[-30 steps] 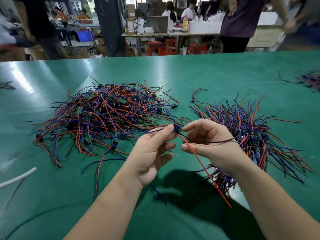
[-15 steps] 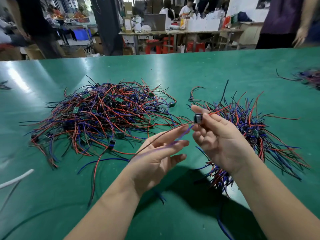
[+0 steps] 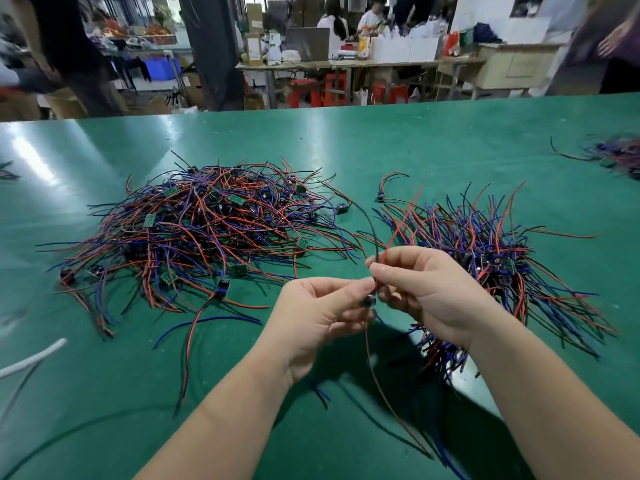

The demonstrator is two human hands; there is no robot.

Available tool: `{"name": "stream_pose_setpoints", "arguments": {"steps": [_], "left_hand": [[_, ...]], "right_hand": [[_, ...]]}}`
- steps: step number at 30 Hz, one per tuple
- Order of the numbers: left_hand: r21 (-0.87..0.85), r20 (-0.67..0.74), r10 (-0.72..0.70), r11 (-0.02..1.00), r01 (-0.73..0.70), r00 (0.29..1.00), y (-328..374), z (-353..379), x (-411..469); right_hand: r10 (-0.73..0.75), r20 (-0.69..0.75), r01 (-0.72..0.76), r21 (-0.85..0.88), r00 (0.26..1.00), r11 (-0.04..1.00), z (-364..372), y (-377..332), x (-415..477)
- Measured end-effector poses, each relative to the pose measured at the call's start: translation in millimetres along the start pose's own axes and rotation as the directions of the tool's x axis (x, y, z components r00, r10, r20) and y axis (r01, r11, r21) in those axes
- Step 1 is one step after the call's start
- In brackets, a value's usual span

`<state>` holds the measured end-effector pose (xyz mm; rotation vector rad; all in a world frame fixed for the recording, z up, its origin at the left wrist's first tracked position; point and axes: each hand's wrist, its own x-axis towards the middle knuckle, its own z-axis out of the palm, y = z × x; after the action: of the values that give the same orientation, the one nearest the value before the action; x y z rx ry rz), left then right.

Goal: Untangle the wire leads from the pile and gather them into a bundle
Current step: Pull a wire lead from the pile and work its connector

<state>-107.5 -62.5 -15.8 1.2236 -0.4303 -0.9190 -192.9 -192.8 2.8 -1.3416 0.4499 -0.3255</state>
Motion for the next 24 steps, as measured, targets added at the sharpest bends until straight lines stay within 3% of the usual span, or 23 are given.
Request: {"name": "stream_pose_setpoints", "arguments": {"steps": [6,11,14,24], "left_hand": [[0.059,-0.019,-0.010,0.998,0.012,1.000,-5,2,1],[0.128,0.048,-0.077,0.989,0.071,0.996,-4,-1,-1],[0.231,0.102,-0.130,0.967,0.104,0.986,-5,0,-4],[0.409,0.085,-0.189,0.902,0.139,0.978,-4,-10,-3]], "right_hand": [[-0.022,-0.009,0.022,-0.034,1.000,0.999,-1,1,-1],[-0.013,-0.218,0.040,0.121,0.976,0.992,-19,-10,6],[-0.047,-0.330,0.087,0.107,0.943,0.990,-32,-14,7],[-0.090,-0.410,0.120,0.049,0.908,0.992,-38,-10,10]]}}
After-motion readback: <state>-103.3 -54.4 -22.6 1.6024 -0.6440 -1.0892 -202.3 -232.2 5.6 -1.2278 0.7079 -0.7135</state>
